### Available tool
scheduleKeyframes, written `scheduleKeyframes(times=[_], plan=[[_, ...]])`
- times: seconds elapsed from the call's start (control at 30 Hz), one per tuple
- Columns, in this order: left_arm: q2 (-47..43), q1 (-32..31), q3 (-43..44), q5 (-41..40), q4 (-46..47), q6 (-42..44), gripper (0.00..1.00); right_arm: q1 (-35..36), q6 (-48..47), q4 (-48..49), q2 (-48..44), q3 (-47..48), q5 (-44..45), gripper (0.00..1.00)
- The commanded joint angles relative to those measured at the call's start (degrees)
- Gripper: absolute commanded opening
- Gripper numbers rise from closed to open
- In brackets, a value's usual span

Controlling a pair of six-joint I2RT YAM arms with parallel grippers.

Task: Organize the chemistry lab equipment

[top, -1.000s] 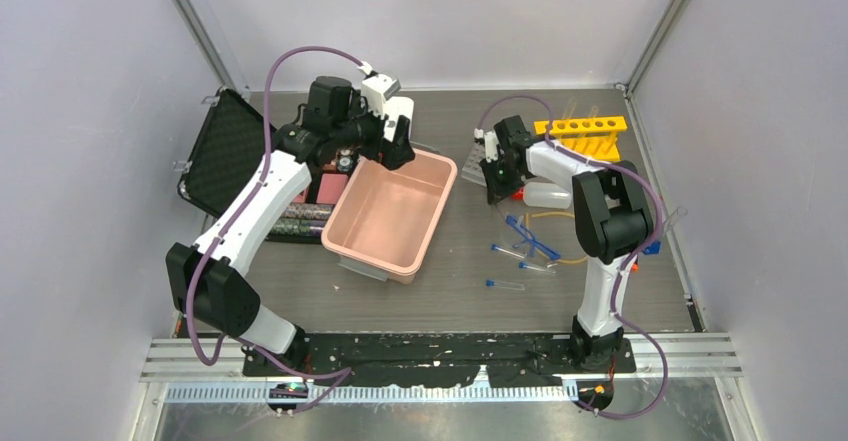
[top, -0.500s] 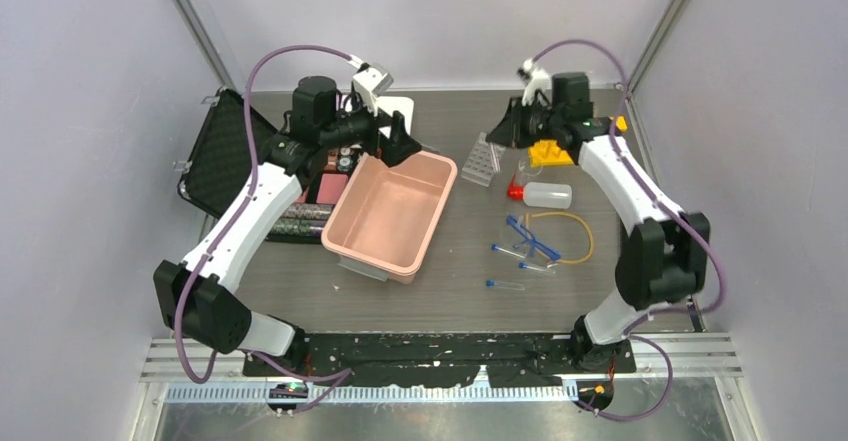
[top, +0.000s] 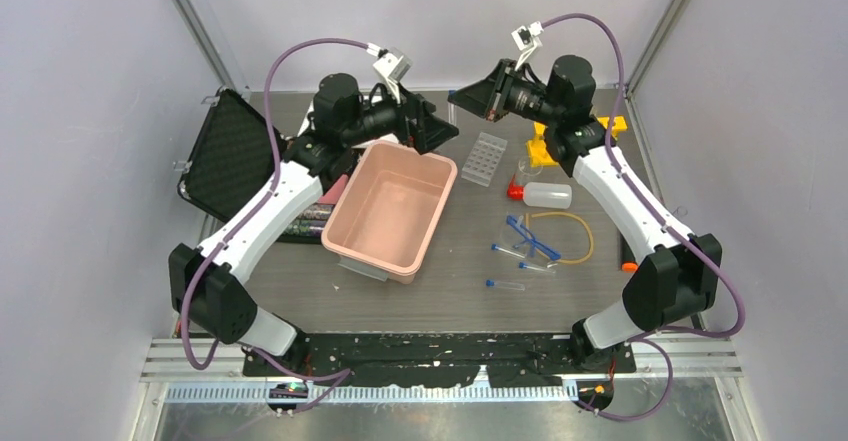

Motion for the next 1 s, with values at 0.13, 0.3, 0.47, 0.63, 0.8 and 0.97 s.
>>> scheduleKeyframes(times=[0.13,0.3,0.47,0.63,0.8,0.97], plan=[[2.33,-1.55,1.26,-3.78,3.14,-5.26,0.66,2.8,7.03,8.56,-3.56,-2.28,-0.23,0.05],[0.92,-1.53,-0.59,-3.6,2.23,-0.51,0.19,2.9,3.16,4.28,-4.71,-1.53,-1.9,0.05],[-0.86,-1.51,-2.68,-2.49,1.46,5.68,0.0,2.76,0.19,-1.02,-5.47,-1.34,-2.9,0.27],[-2.74,-1.57,-4.91,1.85,0.87,11.91,0.0,2.37,-8.81,-10.83,-5.61,3.03,-2.27,0.53],[-2.63,-1.65,-4.69,3.72,-0.63,14.6,0.0,2.77,-15.11,-19.22,-3.77,6.7,-4.08,0.54],[-2.33,-1.89,-4.28,4.87,-2.4,15.73,0.0,3.6,-19.99,-26.33,-2.49,9.43,-3.55,0.52]])
